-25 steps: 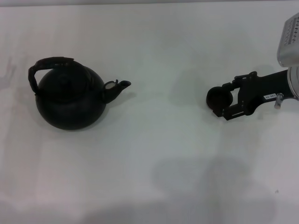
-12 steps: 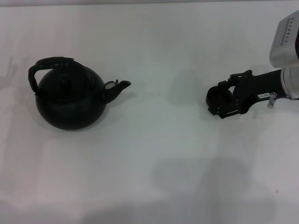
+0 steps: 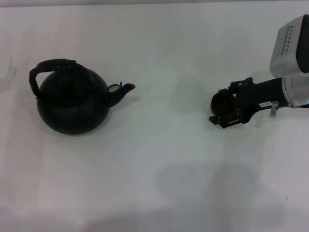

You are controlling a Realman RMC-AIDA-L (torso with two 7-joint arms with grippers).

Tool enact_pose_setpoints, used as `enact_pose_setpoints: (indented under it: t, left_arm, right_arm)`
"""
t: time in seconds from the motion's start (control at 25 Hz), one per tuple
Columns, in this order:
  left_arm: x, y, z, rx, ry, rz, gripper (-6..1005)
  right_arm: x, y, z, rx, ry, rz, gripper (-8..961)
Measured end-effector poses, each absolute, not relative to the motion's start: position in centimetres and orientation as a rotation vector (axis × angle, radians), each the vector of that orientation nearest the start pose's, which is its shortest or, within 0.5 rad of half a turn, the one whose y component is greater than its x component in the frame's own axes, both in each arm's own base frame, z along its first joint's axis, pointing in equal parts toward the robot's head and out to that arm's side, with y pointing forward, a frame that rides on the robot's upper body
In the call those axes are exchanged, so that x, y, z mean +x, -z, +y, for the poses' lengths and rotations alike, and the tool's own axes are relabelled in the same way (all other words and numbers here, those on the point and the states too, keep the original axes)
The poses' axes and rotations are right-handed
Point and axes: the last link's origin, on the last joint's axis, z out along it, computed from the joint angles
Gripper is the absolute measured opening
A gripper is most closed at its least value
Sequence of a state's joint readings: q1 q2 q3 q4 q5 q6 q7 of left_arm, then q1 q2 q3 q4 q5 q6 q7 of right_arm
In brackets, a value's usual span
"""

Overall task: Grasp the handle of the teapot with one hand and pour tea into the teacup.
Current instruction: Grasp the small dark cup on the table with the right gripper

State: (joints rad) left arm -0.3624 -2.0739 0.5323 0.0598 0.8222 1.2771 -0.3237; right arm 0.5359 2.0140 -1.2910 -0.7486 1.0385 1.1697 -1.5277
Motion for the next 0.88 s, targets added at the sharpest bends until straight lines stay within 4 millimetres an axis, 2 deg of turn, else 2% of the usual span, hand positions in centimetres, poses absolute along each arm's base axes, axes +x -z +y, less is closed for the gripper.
enact_pose_setpoints:
  t: [0.6, 0.88]
  left_arm:
    - [-38.19, -3.51, 29.28, -1.416, 0.677, -0.601, 834]
    - [-38.16, -3.51, 29.28, -1.416, 0.679, -0.599, 832]
  right_arm:
    - [27.42, 4.05, 35.0, -2.857, 0.102, 0.471, 860]
    - [27.59, 3.92, 34.93, -2.854, 0.104, 0.483, 730]
